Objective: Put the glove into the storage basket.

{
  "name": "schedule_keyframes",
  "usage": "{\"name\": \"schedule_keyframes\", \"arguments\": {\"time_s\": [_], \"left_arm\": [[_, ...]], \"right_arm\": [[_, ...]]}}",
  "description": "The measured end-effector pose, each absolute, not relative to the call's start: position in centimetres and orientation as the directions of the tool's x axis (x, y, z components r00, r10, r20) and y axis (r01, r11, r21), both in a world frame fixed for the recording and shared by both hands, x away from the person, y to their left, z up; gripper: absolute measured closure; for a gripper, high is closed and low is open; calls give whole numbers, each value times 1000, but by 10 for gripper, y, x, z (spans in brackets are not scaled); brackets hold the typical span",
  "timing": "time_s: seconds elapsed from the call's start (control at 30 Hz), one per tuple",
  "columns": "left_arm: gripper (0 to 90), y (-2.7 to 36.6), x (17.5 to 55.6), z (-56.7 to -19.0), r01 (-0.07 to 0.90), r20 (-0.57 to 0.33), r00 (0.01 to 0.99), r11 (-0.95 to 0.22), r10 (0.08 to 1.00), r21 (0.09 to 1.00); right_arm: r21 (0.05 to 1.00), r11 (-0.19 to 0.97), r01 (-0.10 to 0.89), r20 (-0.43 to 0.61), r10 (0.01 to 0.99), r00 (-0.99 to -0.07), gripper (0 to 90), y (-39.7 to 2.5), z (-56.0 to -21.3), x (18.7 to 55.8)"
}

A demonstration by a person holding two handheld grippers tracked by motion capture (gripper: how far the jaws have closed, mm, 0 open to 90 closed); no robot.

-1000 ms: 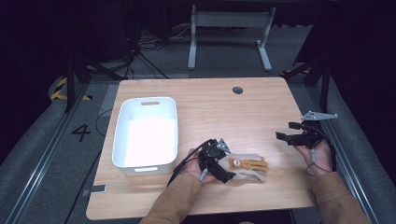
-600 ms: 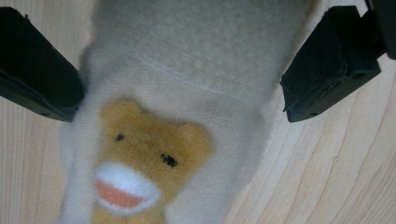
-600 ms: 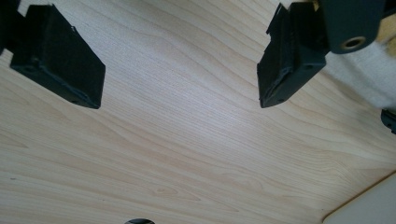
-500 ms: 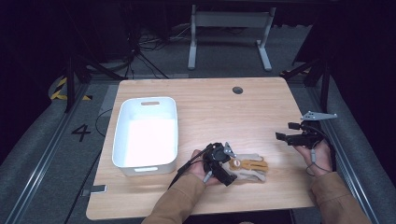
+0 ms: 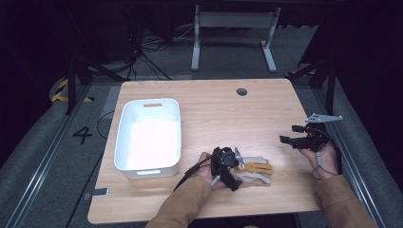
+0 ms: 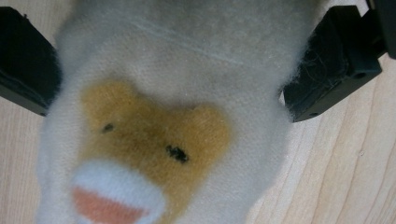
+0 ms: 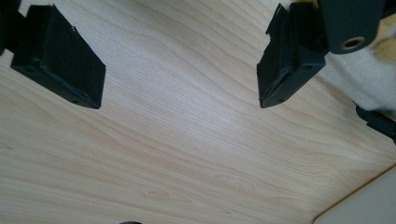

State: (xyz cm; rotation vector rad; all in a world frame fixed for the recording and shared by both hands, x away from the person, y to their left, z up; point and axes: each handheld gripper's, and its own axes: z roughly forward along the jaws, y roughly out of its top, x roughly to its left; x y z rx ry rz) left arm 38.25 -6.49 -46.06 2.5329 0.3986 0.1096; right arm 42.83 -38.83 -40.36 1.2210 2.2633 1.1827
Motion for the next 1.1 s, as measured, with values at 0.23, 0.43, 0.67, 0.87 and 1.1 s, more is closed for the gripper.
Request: {"name": "schedule_keyframes", "arguments": {"time_s": [0.23, 0.43, 0.67, 0.87, 1.1], "left_arm": [[157, -68, 381, -450, 259, -7, 955, -825, 295, 503], [510, -73, 377, -442, 248, 1, 960, -848, 281, 468], [687, -79, 374, -437, 257, 0, 959, -870, 283, 421], [714, -79, 374, -437, 272, -1, 954, -866, 299, 420], [720, -78, 377, -437, 299, -36, 949, -856, 313, 423]], "right_arm": [[777, 309, 549, 96, 803, -589, 178, -387, -405, 429], [771, 304, 560, 115, 798, -591, 191, -387, -406, 429], [777, 294, 556, 118, 800, -588, 205, -388, -405, 429], [772, 299, 561, 122, 797, -591, 217, -387, -407, 430], [775, 305, 553, 106, 801, -590, 256, -388, -406, 429]]}}
